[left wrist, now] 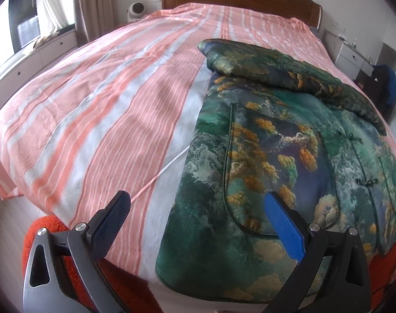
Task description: Fold large clothes
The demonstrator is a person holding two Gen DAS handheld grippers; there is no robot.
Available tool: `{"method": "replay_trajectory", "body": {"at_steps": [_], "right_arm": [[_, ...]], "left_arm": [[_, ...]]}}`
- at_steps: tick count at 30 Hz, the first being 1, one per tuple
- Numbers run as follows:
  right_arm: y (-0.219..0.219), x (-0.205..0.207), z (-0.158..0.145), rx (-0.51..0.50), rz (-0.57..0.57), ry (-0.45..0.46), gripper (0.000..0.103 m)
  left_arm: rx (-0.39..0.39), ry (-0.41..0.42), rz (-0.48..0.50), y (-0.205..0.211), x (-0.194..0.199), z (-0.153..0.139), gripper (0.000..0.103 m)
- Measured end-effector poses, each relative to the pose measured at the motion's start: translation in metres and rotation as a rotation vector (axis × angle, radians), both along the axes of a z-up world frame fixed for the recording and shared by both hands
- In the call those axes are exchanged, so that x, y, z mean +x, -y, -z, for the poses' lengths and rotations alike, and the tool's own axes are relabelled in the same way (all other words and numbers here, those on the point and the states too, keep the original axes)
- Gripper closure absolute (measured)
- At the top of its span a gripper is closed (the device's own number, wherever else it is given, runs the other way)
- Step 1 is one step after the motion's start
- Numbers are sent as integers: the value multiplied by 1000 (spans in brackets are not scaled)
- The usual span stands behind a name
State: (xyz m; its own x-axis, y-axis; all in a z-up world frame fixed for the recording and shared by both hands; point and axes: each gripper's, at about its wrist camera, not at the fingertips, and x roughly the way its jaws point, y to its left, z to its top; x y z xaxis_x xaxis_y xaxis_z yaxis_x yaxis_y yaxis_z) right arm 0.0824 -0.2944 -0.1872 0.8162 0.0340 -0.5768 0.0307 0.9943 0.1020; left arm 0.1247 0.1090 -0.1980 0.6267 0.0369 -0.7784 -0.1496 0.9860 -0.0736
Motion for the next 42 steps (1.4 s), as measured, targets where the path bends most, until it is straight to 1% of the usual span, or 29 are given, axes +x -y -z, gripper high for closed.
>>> {"method": "replay_trajectory", "body": {"at_steps": [5,11,17,21,22,24,26,27,28,29,30,32,34,36,37,38,39,40,41,42], "right_arm": [[1,1,2,12,0,-7,15],[1,2,3,11,1,-10,15],[-4,2,3,-2,-14,-12,15],[-2,1,1,4,-14,-11,15],[3,0,-3,20,-8,-11,15],[17,-4,-15,41,17,12,15],[43,-10,-31,50,70,44,15],[64,-11,-38,56,97,39,13],[78,-9,-41,57,108,21,12],[93,-7,-42,51,120,-5,12],[113,-2,-41,37,131,-58,12],[135,7,-33,49,108,-166,12],[155,17,-17,129,44,-301,12],[165,23,-2,218,-3,-383,13],[166,27,6,259,-31,-422,13],[165,28,10,274,-46,-444,14],[161,30,14,287,-57,-472,16],[158,33,18,300,-64,-498,17],[155,34,19,311,-71,-512,23],[151,36,19,322,-89,-524,36]], "left_arm": [[15,-17,-1,1,1,4,1],[22,-12,-2,1,0,3,1],[12,-23,-18,-4,2,5,1],[29,-29,-39,-8,2,3,1],[31,-28,-59,-13,2,1,1],[10,-30,-74,-21,2,-1,1],[-36,-63,-33,-27,5,3,1],[-51,-97,10,-26,7,8,1],[-60,-147,72,-23,9,17,1],[-69,-178,115,-20,10,23,1],[-86,-206,154,-16,10,29,1],[-122,-246,210,-9,10,36,1],[-121,-252,247,-3,11,37,1],[-135,-266,257,-1,13,38,1],[-149,-287,261,0,13,39,8],[-153,-303,266,1,13,39,22],[-152,-320,274,3,13,39,28],[-130,-335,281,5,11,36,42],[-113,-339,283,7,9,33,59],[-106,-345,281,6,9,30,67]]}}
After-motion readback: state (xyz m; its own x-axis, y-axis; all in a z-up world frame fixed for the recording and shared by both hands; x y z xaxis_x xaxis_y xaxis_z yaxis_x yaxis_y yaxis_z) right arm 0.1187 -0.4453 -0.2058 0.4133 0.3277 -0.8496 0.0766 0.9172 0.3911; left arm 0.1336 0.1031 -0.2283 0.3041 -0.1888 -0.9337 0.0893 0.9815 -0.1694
